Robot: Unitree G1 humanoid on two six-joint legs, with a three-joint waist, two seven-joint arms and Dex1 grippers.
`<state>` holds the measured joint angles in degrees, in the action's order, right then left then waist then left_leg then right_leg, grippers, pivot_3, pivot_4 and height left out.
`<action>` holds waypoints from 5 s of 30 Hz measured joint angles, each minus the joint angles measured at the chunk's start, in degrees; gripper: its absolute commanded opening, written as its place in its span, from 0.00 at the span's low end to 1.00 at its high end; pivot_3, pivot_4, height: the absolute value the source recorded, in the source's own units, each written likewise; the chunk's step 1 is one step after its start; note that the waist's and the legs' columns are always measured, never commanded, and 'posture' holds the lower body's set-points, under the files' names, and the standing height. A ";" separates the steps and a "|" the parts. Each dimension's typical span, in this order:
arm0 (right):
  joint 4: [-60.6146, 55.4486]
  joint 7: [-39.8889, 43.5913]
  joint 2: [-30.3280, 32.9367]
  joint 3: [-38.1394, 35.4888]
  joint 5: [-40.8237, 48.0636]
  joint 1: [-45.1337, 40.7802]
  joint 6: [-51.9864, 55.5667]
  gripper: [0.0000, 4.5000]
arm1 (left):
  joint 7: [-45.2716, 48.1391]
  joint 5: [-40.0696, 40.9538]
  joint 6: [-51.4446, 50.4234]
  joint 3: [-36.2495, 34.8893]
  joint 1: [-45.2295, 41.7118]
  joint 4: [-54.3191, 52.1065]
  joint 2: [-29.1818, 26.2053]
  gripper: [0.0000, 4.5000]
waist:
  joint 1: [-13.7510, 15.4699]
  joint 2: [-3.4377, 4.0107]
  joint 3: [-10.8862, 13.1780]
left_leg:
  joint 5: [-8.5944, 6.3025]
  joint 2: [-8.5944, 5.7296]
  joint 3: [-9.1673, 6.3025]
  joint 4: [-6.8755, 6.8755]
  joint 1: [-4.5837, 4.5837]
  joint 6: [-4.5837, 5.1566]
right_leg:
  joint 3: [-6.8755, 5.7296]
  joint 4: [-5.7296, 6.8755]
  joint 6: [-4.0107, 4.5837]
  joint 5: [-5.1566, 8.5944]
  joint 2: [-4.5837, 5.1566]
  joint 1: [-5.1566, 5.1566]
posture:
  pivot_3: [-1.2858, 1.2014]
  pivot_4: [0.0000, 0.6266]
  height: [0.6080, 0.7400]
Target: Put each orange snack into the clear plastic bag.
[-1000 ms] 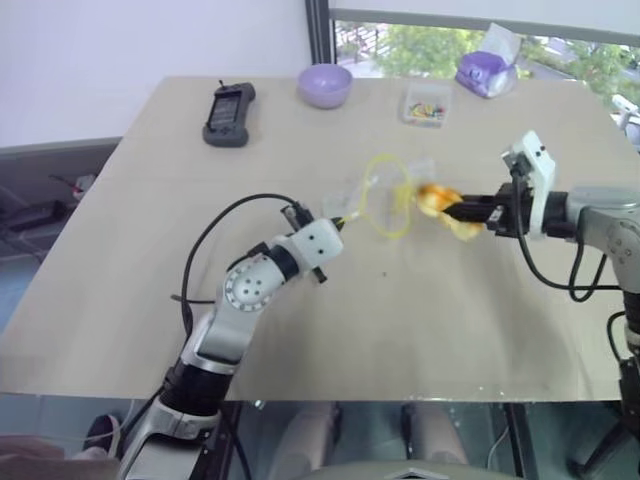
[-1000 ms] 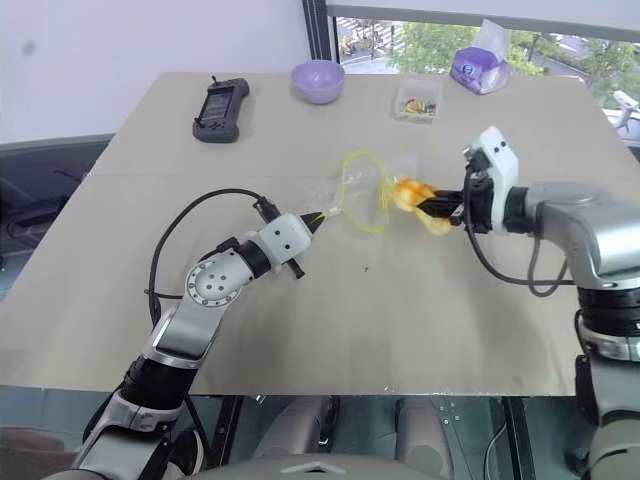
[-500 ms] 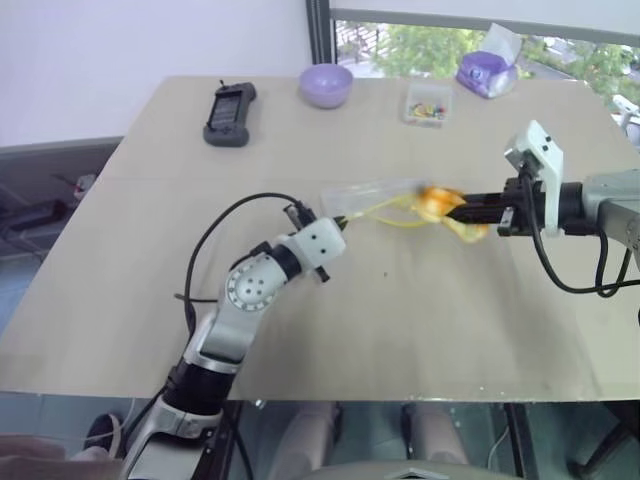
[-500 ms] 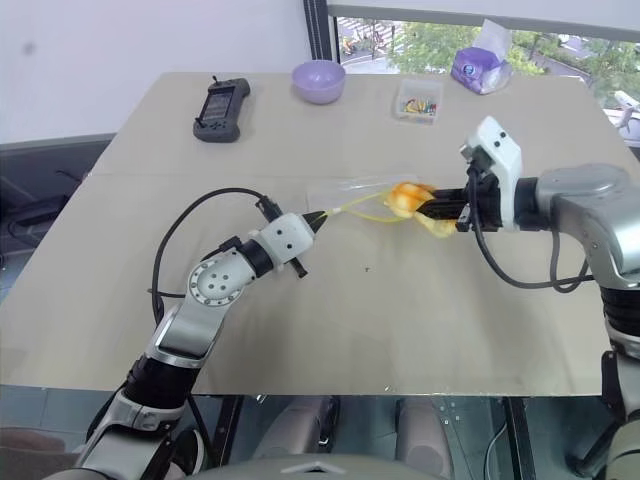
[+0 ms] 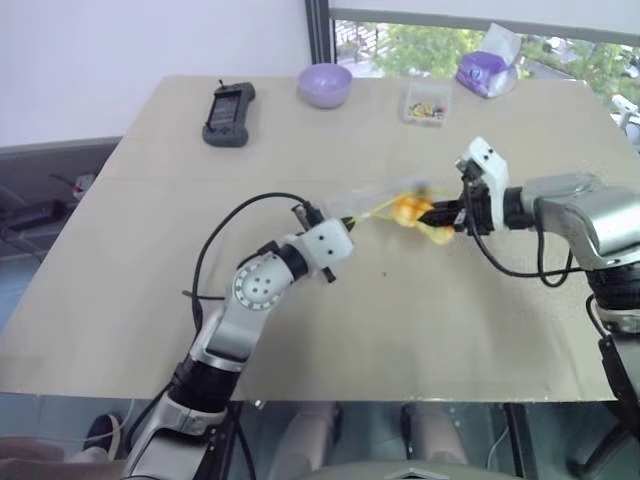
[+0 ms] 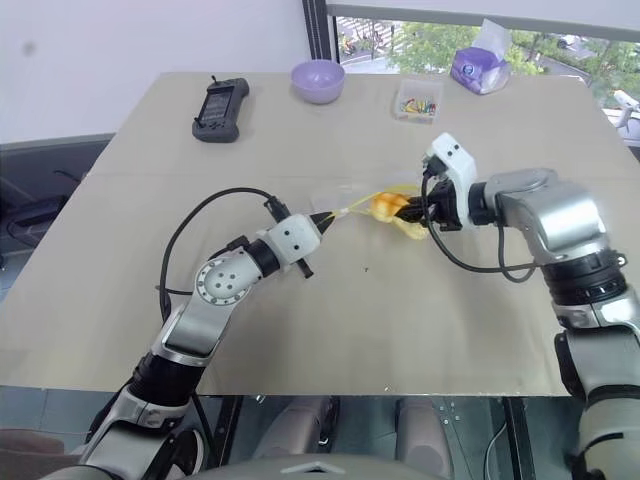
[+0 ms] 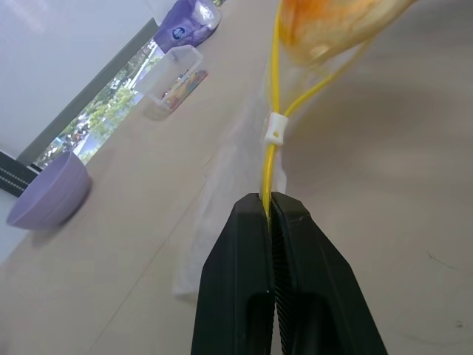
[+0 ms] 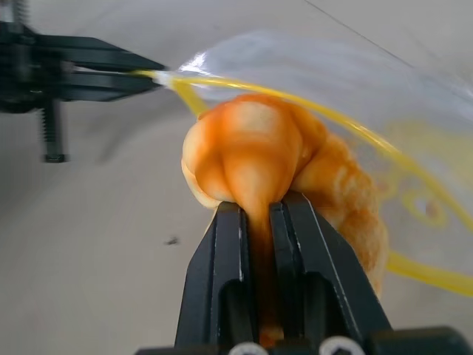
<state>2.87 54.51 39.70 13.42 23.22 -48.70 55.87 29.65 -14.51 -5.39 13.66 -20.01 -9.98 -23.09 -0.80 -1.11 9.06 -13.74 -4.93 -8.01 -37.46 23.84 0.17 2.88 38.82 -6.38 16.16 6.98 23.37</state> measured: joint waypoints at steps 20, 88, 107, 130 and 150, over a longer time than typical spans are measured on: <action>19.21 -6.74 -15.05 2.10 -13.44 -5.76 -21.68 0.26 | 2.95 0.08 8.57 2.69 -5.68 6.23 -0.34 0.00 | -1.68 0.01 0.00 | 0.01 -0.02 0.04 0.04 0.05 -0.01 | 0.02 0.07 0.00 0.00 0.03 0.16 | 0.52 0.24 1.00; 15.25 1.16 1.06 -1.37 -26.90 8.62 -52.78 0.01 | 1.81 1.29 3.50 -0.10 -2.82 4.45 0.98 0.00 | -1.51 0.03 0.00 | 0.01 0.02 0.21 -0.01 -0.01 -0.01 | 0.16 0.10 -0.01 -0.01 -0.02 0.14 | 0.52 0.24 1.00; 17.83 -1.90 5.27 -6.00 -26.30 -7.41 -60.01 0.01 | -0.09 8.45 0.08 -7.30 -17.89 7.96 0.57 0.00 | -1.58 0.03 0.04 | 0.01 0.02 0.23 0.05 0.01 -0.01 | 0.15 0.02 -0.01 0.00 0.00 0.16 | 0.52 0.24 1.00; -10.60 7.40 0.89 -0.35 -18.89 4.59 -49.39 0.60 | 0.13 6.88 -3.51 -0.39 -5.36 0.72 4.00 0.00 | -1.40 0.04 0.03 | 0.01 0.06 0.21 -0.06 -0.01 -0.01 | 0.15 0.11 -0.01 -0.01 -0.05 0.14 | 0.52 0.24 1.00; -0.80 7.61 -4.38 5.73 -27.27 -1.23 -55.19 0.60 | 3.00 5.29 -1.61 0.46 -6.10 -2.33 2.32 0.00 | -1.58 0.04 0.03 | 0.01 0.03 0.18 -0.03 0.00 -0.01 | 0.13 0.10 0.00 -0.01 -0.02 0.16 | 0.52 0.24 1.00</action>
<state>2.07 62.12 35.32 19.14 -4.05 -49.94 0.68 32.65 -9.21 -7.00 14.11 -26.11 -12.30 -20.76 -2.38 -1.07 9.09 -13.73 -4.90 -7.82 -37.48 23.84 0.16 3.01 38.92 -6.39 16.15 6.95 23.53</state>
